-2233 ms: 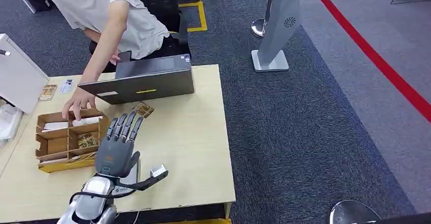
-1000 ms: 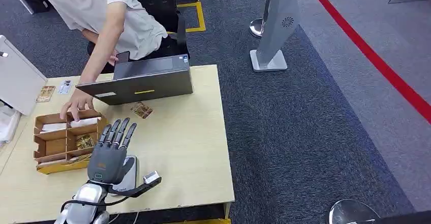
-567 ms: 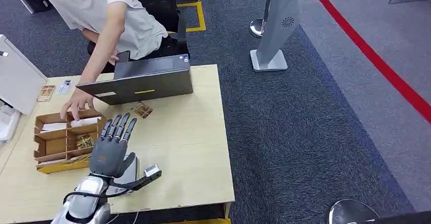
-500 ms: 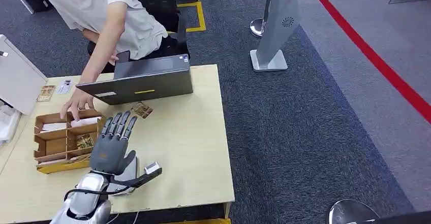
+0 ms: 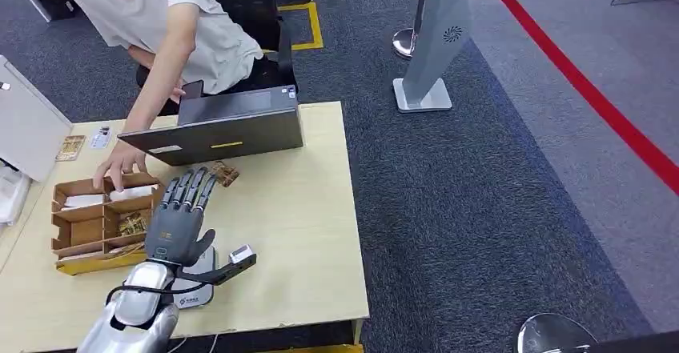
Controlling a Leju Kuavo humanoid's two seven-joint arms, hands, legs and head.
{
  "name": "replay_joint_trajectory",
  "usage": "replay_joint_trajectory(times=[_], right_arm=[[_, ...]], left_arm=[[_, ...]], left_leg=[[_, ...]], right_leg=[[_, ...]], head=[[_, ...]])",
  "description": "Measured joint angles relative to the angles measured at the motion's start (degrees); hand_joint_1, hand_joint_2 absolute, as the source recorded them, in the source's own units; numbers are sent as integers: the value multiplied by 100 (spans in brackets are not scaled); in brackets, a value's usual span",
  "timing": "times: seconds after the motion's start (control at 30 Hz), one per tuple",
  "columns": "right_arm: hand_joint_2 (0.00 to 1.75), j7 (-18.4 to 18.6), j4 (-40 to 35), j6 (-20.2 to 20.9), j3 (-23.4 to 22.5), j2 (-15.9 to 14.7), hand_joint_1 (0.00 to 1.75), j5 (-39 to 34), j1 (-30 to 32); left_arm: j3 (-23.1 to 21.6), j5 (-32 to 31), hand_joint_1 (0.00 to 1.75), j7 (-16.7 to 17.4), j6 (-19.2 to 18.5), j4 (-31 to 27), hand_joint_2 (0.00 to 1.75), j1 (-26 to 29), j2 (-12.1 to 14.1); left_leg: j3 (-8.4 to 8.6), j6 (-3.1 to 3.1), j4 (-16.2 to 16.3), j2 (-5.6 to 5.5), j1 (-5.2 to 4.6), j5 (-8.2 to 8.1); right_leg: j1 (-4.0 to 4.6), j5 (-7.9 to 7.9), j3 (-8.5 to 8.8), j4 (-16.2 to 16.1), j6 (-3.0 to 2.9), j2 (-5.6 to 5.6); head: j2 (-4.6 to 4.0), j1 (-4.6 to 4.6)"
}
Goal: Pass the card to the sensor for recognition and then transmit it.
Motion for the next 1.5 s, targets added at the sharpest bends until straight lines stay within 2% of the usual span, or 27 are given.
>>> replay_joint_trajectory(times=[0.4,0.5,0.53,0.63,0.87,1.03,1.33,1.5], right_arm=[[0,-159,0,126,149,-13,0,416,3],[0,-460,-9,353,306,-70,0,750,-34],[0,-525,-13,505,414,-66,0,862,-53],[0,-641,-13,651,608,-125,0,931,-63],[0,-592,-15,647,704,-151,0,877,-67],[0,-420,-17,549,691,-149,0,650,-73],[0,-337,-17,428,667,-118,0,606,-66],[0,-435,-15,446,664,-118,0,787,-55]], left_arm=[[0,83,0,-90,15,107,175,-30,-68],[-42,81,0,-134,-13,217,175,-173,-208],[-70,85,0,-140,-22,291,175,-262,-278],[-107,162,0,-168,-20,450,175,-451,-404],[-153,361,0,-197,33,697,175,-567,-481],[-179,411,0,-201,88,789,175,-561,-529],[-348,463,0,-304,70,782,175,-477,-575],[-490,573,0,-374,77,540,175,-281,-555]], left_leg=[[1,0,1,0,1,0],[-2,0,3,2,3,0],[-1,0,3,-1,1,0],[1,0,4,10,2,0],[4,0,3,21,3,0],[3,-1,3,21,3,0],[1,0,3,19,1,0],[0,0,3,19,1,-1]], right_leg=[[0,0,-2,0,0,6],[2,4,-4,-1,0,-9],[3,4,1,-2,1,28],[3,11,1,-2,-3,19],[3,11,-3,-2,-6,23],[4,11,-3,-2,-6,20],[2,12,-3,-2,-5,15],[2,11,-3,-2,-5,17]], head=[[-2,-2],[-2,4],[0,2],[-2,9],[-2,4],[-2,2],[-2,4],[-2,4]])
